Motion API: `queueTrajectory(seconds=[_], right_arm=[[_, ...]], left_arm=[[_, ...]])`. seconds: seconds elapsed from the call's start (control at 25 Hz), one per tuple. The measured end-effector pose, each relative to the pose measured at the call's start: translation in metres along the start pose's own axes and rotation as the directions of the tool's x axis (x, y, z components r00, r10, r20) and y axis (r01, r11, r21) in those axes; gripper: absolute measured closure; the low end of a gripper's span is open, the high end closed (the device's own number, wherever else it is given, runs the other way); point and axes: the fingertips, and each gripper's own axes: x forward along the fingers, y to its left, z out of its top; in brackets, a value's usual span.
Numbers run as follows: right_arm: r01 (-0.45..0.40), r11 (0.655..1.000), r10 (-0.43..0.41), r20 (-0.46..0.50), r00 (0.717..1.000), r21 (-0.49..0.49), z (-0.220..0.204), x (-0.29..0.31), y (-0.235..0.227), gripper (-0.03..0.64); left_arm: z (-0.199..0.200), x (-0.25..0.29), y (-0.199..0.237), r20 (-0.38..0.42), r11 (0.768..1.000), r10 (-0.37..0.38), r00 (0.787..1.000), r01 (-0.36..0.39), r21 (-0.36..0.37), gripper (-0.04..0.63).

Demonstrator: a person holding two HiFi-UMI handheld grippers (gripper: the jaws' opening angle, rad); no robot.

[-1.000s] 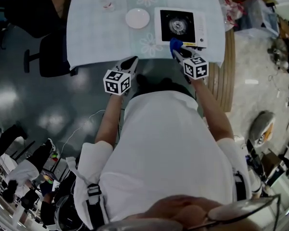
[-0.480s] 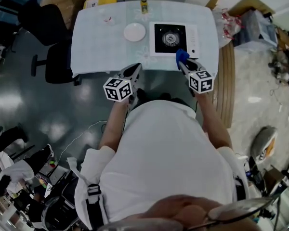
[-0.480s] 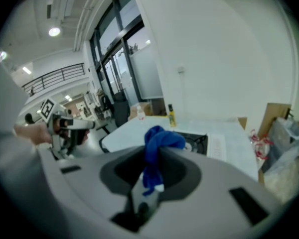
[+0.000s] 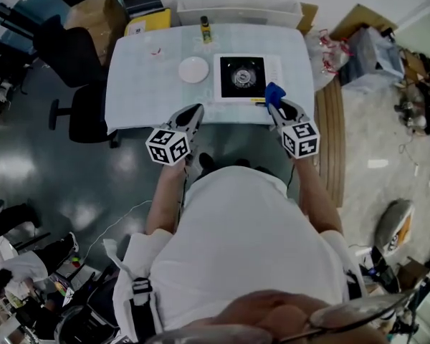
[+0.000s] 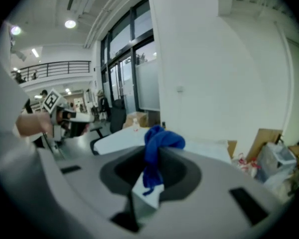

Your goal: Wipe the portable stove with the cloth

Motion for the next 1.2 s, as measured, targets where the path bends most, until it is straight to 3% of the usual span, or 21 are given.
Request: queueTrajectory(seconds=[0.28,0.52,0.76,1.2], right_arm=[[0.044,0.998,-0.039,0.101,0.994,-0.050,0.038,-0.031,-0.009,0.522],[0.084,0.996,-0.077,0.144,0.987,-0.040,0.044,-0.043,-0.014,0.522],[0.112,0.993,-0.106,0.146,0.984,-0.032,0.043,-0.044,-0.020,0.522],[0.125,0.991,-0.116,0.170,0.978,-0.043,0.054,-0.048,-0.021,0.522]], left_arm=[[0.044,-0.009,-0.018,0.072,0.993,-0.005,0.997,-0.004,0.117,0.563],[0.061,-0.012,-0.020,0.100,0.986,-0.001,0.995,-0.016,0.168,0.563],[0.061,-0.012,-0.017,0.090,0.978,0.013,0.996,-0.031,0.204,0.563],[0.063,-0.012,-0.010,0.090,0.980,0.017,0.996,-0.035,0.196,0.563]])
